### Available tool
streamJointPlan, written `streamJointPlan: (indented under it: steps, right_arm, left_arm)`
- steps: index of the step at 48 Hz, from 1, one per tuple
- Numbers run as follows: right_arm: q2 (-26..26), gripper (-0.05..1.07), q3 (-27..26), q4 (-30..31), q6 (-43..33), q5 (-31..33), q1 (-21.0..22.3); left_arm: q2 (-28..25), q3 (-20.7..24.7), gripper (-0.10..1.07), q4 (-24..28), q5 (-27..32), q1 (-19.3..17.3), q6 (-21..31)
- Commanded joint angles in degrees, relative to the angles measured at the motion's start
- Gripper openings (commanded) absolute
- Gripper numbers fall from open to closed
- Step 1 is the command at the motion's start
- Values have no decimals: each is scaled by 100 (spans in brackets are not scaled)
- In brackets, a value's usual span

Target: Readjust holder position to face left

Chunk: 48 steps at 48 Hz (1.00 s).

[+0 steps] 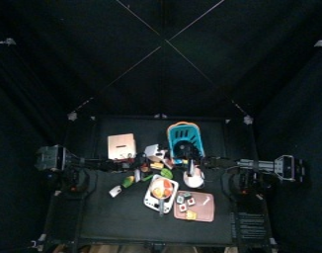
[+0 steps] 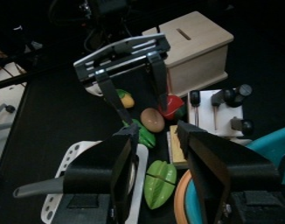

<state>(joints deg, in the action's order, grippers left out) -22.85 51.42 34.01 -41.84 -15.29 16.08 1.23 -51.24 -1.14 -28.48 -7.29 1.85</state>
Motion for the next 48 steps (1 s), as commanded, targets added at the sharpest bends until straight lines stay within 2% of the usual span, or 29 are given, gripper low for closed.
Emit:
streamJointPlan:
  steps: [1,12,23,48]
  right_arm:
    - [-176,79,-26,26,-9,-53,53]
    - [-220,79,105,53,-9,-53,53]
    - [-220,79,105,53,-9,-53,53]
    - [-220,79,114,53,-9,-53,53]
  left_arm:
    - [-114,255,90,-167,167,9,9]
    - [-246,378,74,-879,457,-88,-9]
    - [-202,387,59,-1239,677,-448,0]
    - [-176,369,58,-1345,800,-1195,9]
